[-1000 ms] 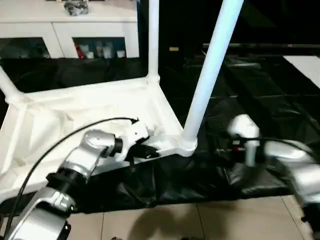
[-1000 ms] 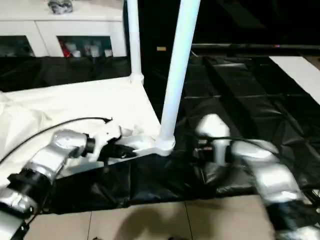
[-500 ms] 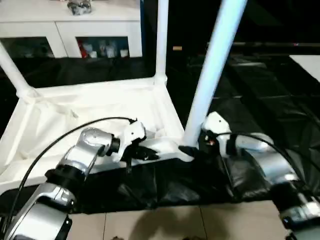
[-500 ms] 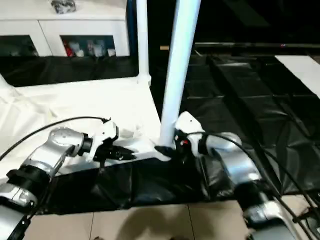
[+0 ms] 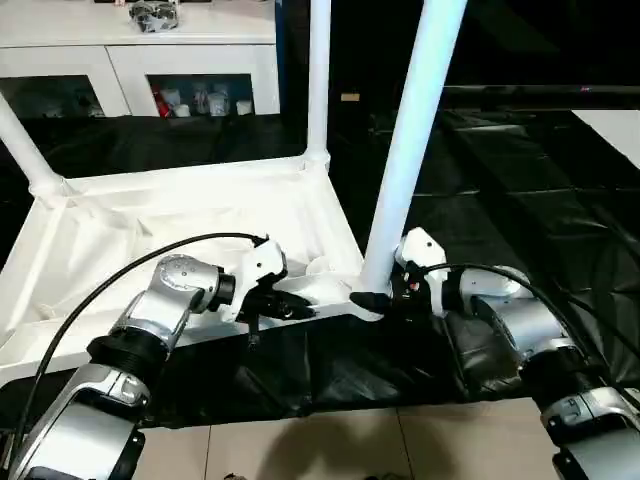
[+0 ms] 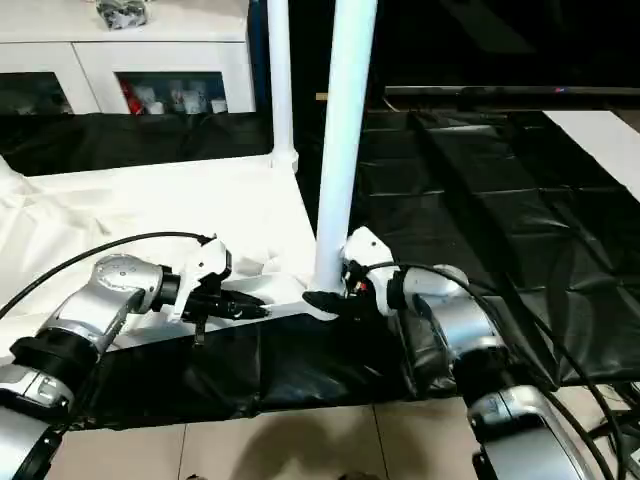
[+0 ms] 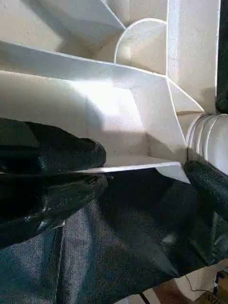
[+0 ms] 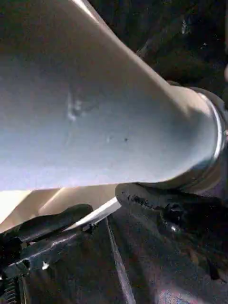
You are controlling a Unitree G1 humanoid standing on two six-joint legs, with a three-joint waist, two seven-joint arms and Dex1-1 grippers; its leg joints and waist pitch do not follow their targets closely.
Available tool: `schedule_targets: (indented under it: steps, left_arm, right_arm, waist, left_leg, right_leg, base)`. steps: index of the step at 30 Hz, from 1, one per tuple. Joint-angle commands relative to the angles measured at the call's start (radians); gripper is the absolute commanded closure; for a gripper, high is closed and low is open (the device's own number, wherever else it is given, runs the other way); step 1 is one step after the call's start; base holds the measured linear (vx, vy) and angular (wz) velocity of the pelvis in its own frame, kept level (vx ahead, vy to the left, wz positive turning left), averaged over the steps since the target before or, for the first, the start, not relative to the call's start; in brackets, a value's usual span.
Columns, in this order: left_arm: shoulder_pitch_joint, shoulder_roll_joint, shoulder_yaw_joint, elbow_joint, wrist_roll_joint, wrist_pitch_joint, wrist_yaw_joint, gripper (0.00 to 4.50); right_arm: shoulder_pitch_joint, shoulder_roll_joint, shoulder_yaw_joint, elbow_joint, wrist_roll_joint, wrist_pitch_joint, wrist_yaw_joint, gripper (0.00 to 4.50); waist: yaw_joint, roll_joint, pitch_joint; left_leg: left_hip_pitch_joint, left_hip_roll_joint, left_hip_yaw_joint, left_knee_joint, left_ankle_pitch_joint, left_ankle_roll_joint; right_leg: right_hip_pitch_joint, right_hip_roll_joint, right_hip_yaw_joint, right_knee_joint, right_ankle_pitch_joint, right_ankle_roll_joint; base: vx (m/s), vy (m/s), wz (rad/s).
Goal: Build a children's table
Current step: Rotate leg to tighten
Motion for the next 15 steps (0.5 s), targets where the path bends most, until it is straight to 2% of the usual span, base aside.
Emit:
schedule_targets:
  steps: [1,4,6,7,11,12,15]
  left_arm:
    - [-0.013,-0.012,-0.006,0.004,-0.022,-0.025,-0.065,4.5]
    - [-0.019,-0.019,0.005,0.013,-0.024,-0.025,-0.07,4.5]
    - [-0.026,-0.039,0.014,0.017,-0.019,-0.004,-0.023,4.5]
    - [-0.031,-0.072,0.02,0.019,-0.002,0.025,0.066,4.5]
    - [-0.022,-0.139,0.014,-0.009,0.027,0.061,0.206,4.5]
    - [-0.019,-0.166,0.01,-0.019,0.033,0.077,0.243,4.5]
    - [-0.024,-0.256,0.005,-0.026,0.046,0.102,0.355,4.5]
  right_arm:
    - [-0.024,0.007,0.002,0.03,-0.015,-0.004,-0.004,1.73]
    - [-0.033,0.022,-0.008,0.06,-0.008,-0.014,0.002,1.76]
    - [-0.028,0.044,-0.023,0.066,0.007,-0.01,-0.016,1.77]
    - [-0.011,0.072,-0.039,0.062,0.009,-0.012,-0.075,1.77]
    - [0.013,0.146,-0.082,0.09,-0.02,0.011,-0.33,1.78]
    - [0.021,0.173,-0.097,0.097,-0.023,0.019,-0.401,1.78]
    - [0.018,0.257,-0.127,0.137,-0.029,0.029,-0.579,1.78]
  waist:
    - [-0.002,-0.012,-0.059]
    - [-0.003,-0.01,-0.057]
    - [-0.004,-0.01,-0.057]
    - [-0.005,-0.012,-0.057]
    - [-0.007,-0.011,-0.056]
    - [-0.008,-0.016,-0.057]
    - [-0.012,-0.004,-0.056]
  left_leg:
    - [0.001,-0.004,0.011,-0.069,-0.27,0.038]
    - [0.002,-0.005,0.012,-0.069,-0.284,0.037]
    - [0.004,-0.004,0.011,-0.07,-0.288,0.035]
    - [0.003,-0.004,0.01,-0.071,-0.286,0.031]
    - [0.005,-0.005,0.008,-0.073,-0.28,0.014]
    - [0.006,-0.006,0.009,-0.072,-0.285,0.015]
    - [0.009,-0.007,0.01,-0.073,-0.296,0.01]
  right_leg:
    - [0.049,-0.042,0.03,-0.084,-0.449,-0.156]
    - [0.047,-0.042,0.029,-0.088,-0.462,-0.157]
    - [0.047,-0.042,0.03,-0.087,-0.465,-0.156]
    - [0.047,-0.042,0.03,-0.086,-0.461,-0.157]
    - [0.046,-0.043,0.029,-0.09,-0.491,-0.142]
    - [0.046,-0.042,0.029,-0.091,-0.499,-0.134]
    - [0.04,-0.042,0.029,-0.097,-0.503,-0.131]
  base:
    - [0.0,0.0,0.0]
    - [0.0,0.0,0.0]
    - [0.0,0.0,0.0]
    - [0.0,0.0,0.0]
    - [0.0,0.0,0.0]
    - [0.0,0.0,0.0]
    - [0.0,0.0,0.0]
